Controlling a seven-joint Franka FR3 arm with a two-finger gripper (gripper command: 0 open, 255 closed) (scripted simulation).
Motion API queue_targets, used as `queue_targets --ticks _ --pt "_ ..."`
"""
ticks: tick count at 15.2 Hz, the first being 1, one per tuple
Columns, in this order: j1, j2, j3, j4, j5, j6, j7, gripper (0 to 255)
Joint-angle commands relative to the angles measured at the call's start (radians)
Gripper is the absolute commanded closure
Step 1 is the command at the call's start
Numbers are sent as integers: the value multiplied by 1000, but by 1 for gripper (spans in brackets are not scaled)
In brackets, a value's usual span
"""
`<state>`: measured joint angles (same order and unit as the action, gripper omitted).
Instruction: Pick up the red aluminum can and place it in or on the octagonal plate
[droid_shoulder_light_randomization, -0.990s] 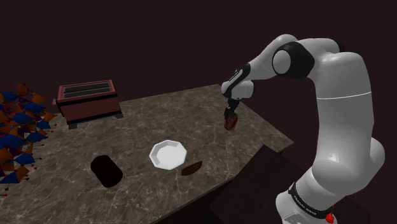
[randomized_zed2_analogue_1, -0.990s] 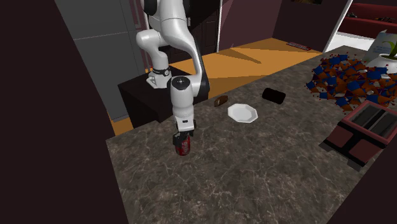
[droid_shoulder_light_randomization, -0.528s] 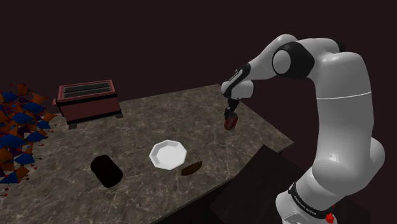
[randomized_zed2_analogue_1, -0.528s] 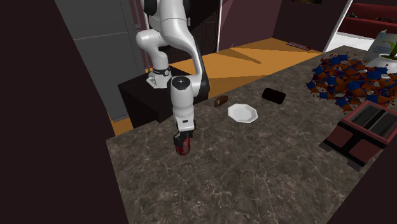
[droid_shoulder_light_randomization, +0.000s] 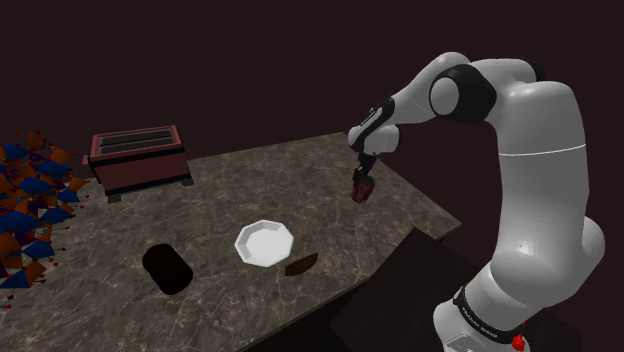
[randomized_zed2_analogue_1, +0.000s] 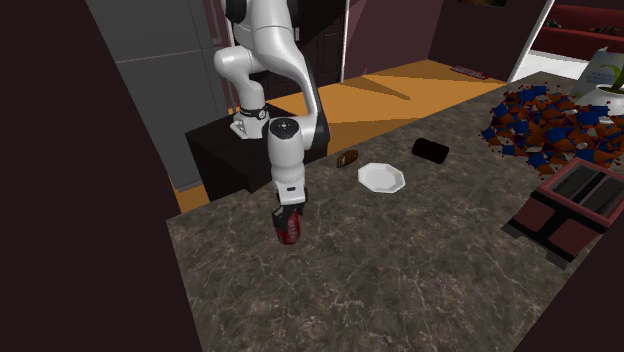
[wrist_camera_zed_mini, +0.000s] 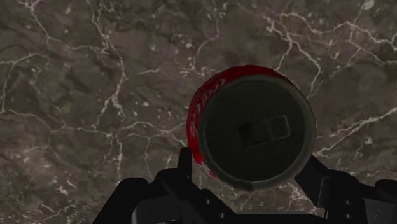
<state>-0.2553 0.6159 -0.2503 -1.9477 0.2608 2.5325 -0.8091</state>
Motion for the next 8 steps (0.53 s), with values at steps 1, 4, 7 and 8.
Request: queue_targets --ticks 1,4,7,8 --pt "5 -20 -7 -7 -7 -16 4 255" --pt "12 -53 -17 -12 -19 -42 12 255" --pt "20 -85 -27 -16 -31 -70 20 255" --pt "22 -95 -30 -17 -35 -79 23 255"
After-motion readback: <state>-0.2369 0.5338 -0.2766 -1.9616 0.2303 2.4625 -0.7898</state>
